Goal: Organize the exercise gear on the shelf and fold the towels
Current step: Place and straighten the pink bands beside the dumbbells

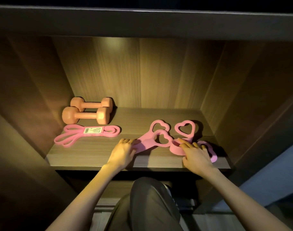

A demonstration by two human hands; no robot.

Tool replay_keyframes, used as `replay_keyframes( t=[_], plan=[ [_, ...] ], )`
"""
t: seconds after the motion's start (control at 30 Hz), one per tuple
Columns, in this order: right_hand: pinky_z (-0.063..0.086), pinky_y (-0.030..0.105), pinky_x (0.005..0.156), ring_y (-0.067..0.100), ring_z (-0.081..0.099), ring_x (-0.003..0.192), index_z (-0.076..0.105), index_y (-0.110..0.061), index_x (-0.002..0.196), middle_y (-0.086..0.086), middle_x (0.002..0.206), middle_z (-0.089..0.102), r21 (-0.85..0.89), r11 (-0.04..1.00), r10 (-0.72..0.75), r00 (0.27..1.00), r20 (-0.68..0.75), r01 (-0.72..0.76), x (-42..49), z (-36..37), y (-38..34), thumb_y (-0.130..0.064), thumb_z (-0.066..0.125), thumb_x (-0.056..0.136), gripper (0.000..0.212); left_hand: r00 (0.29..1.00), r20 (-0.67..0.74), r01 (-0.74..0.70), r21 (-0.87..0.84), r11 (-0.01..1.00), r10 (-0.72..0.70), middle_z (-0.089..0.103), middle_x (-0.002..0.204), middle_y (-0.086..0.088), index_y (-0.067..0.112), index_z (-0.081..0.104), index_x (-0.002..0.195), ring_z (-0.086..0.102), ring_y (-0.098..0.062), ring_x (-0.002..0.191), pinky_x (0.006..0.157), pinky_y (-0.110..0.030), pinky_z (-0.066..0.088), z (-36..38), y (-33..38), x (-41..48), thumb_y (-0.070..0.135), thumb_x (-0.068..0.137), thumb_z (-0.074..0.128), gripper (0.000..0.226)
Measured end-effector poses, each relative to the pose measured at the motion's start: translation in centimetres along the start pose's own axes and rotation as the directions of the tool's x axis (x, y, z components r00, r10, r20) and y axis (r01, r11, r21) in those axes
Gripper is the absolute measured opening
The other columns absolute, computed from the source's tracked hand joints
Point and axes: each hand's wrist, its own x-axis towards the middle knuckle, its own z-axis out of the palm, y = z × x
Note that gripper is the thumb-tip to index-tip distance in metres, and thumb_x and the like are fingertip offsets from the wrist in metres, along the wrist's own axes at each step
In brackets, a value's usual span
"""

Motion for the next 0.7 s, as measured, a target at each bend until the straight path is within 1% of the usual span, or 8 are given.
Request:
replay_keyframes(
  t=[0.07, 0.13, 0.23, 0.37, 0.43, 0.5, 0.63, 0.7],
  plan=[
    [0.024, 0.049, 0.113, 0.028, 0.039, 0.133, 0.023, -0.031, 0.148, 0.004, 0.143, 0.045, 0.006, 0.999, 0.052, 0.999, 0.0, -0.052, 0.0, -0.4, -0.4, -0.016, 0.046, 0.09, 0.064, 0.999, -0.017, 0.036, -0.065, 0.997, -0.037, 0.061, 0.123, -0.003, 0.017, 0.054, 0.131, 0.047, -0.022, 0.115, 0.096, -0.03, 0.04, -0.3, -0.9, -0.9, 0.023, 0.094, 0.053, 0.037],
    [0.033, 0.046, 0.11, 0.027, 0.046, 0.127, 0.035, -0.028, 0.14, 0.004, 0.135, 0.052, 0.081, 0.994, 0.081, 0.995, -0.051, -0.076, 0.2, -0.9, -1.1, -0.014, 0.045, 0.093, 0.051, 0.998, -0.023, 0.061, -0.127, 0.99, -0.065, 0.062, 0.121, -0.003, 0.013, 0.056, 0.127, 0.047, -0.02, 0.115, 0.094, -0.029, 0.04, -0.6, -1.5, -1.7, 0.022, 0.094, 0.054, 0.034],
    [0.048, 0.037, 0.092, 0.021, 0.057, 0.107, 0.047, -0.026, 0.126, 0.002, 0.12, 0.059, 0.217, 0.976, 0.062, 0.987, -0.147, -0.029, 0.9, -1.8, -2.3, -0.016, 0.045, 0.095, 0.033, 0.997, -0.025, 0.069, -0.18, 0.981, -0.075, 0.062, 0.118, -0.006, 0.011, 0.057, 0.125, 0.047, -0.021, 0.113, 0.092, -0.029, 0.039, -0.7, -1.6, -2.4, 0.02, 0.094, 0.054, 0.033],
    [0.046, 0.029, 0.078, 0.016, 0.056, 0.102, 0.049, -0.026, 0.126, 0.0, 0.117, 0.058, 0.231, 0.973, 0.001, 0.994, -0.109, 0.024, 2.6, -1.9, -4.1, -0.028, 0.044, 0.098, 0.028, 0.995, -0.03, 0.089, -0.22, 0.971, -0.098, 0.061, 0.117, -0.006, 0.011, 0.057, 0.125, 0.047, -0.023, 0.111, 0.092, -0.03, 0.038, -0.7, -1.6, -2.7, 0.02, 0.096, 0.051, 0.031],
    [0.047, 0.034, 0.084, 0.018, 0.054, 0.108, 0.048, -0.025, 0.127, -0.001, 0.121, 0.056, 0.291, 0.955, 0.042, 0.999, 0.023, -0.047, 3.9, -1.5, -4.9, -0.034, 0.043, 0.099, 0.03, 0.994, -0.03, 0.094, -0.238, 0.967, -0.104, 0.059, 0.116, -0.007, 0.011, 0.056, 0.127, 0.047, -0.024, 0.112, 0.093, -0.029, 0.037, -0.5, -1.7, -2.7, 0.021, 0.097, 0.05, 0.032],
    [0.048, 0.034, 0.086, 0.018, 0.056, 0.102, 0.052, -0.022, 0.124, -0.001, 0.115, 0.059, 0.362, 0.922, 0.106, 0.989, 0.102, -0.136, 5.1, -1.1, -5.7, -0.038, 0.046, 0.098, 0.032, 0.993, -0.038, 0.096, -0.273, 0.957, -0.111, 0.056, 0.116, -0.007, 0.012, 0.054, 0.13, 0.048, -0.023, 0.112, 0.095, -0.028, 0.037, -0.4, -1.9, -2.8, 0.025, 0.098, 0.049, 0.035],
    [0.035, 0.049, 0.103, 0.026, 0.054, 0.101, 0.061, -0.021, 0.093, 0.0, 0.092, 0.062, 0.284, 0.939, 0.197, 0.98, 0.016, -0.193, 6.9, -0.1, -6.9, -0.044, 0.058, 0.09, 0.024, 1.0, -0.011, 0.019, -0.33, 0.944, -0.024, 0.05, 0.122, 0.003, 0.017, 0.043, 0.139, 0.046, -0.012, 0.114, 0.097, -0.024, 0.038, -0.2, -2.6, -3.6, 0.045, 0.089, 0.057, 0.058],
    [0.029, 0.05, 0.104, 0.028, 0.049, 0.107, 0.06, -0.022, 0.088, 0.0, 0.09, 0.059, 0.229, 0.948, 0.227, 0.974, -0.002, -0.221, 7.3, 0.0, -7.5, -0.043, 0.06, 0.088, 0.021, 0.999, -0.032, -0.021, -0.336, 0.942, 0.011, 0.049, 0.124, 0.006, 0.018, 0.041, 0.14, 0.046, -0.008, 0.113, 0.097, -0.024, 0.039, 0.1, -2.7, -3.8, 0.047, 0.083, 0.065, 0.068]
  ],
)
